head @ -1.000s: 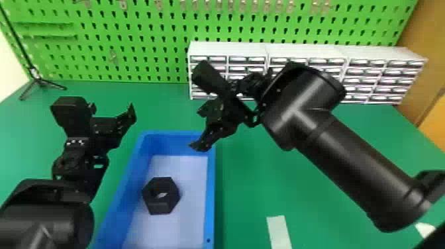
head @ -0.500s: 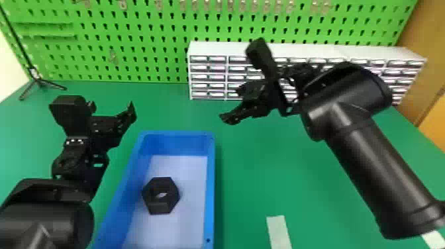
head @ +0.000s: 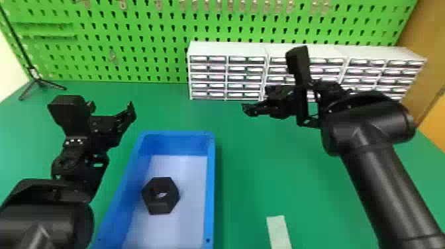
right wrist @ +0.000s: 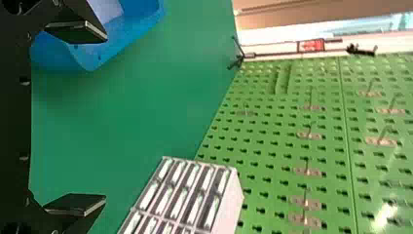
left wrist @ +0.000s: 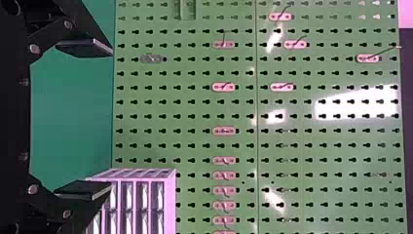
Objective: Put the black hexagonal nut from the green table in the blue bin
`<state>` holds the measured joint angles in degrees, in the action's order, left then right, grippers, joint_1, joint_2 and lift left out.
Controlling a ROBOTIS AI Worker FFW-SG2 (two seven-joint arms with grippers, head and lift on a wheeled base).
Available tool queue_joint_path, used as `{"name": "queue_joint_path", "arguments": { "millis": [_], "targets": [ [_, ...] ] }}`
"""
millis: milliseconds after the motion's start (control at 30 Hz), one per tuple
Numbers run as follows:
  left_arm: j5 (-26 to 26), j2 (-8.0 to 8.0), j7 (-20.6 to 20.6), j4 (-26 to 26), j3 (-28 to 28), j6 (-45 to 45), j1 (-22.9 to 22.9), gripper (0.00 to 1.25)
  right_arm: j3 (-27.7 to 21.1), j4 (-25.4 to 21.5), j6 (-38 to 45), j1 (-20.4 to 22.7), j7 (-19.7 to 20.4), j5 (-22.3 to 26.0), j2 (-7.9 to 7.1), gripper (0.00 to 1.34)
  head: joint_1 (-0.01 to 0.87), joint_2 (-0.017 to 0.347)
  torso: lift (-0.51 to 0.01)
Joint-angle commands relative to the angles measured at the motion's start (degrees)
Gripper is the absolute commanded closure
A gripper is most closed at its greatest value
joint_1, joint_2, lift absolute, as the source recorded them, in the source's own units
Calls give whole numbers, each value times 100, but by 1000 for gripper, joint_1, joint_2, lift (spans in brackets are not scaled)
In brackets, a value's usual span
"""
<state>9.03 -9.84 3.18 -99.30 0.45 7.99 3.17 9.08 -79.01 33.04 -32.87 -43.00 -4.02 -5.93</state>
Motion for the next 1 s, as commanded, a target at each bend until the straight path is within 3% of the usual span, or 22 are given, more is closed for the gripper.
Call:
{"name": "queue_joint_path", "arguments": {
  "millis": [0,333,567,733,967],
  "targets": [
    [11,0,16,-10,-1,0,-1,295,-310,-62,-245,264,380,244,74,140,683,28,-96],
    [169,9,95,-19,-36,-8,-9,295,-828,-457,-764,976,1742,842,232,140,683,28,-96],
    [169,44,113,-10,-45,-44,-9,295,-1013,-607,-1212,1336,2173,886,303,142,683,28,-96],
    [160,79,113,-10,-45,-44,-9,295,-1083,-695,-1687,1635,2718,1079,408,142,683,28,-96],
    [151,114,113,-10,-45,-61,-9,295,-1075,-703,-2205,1864,3034,1132,452,142,683,28,-96]
  ]
}}
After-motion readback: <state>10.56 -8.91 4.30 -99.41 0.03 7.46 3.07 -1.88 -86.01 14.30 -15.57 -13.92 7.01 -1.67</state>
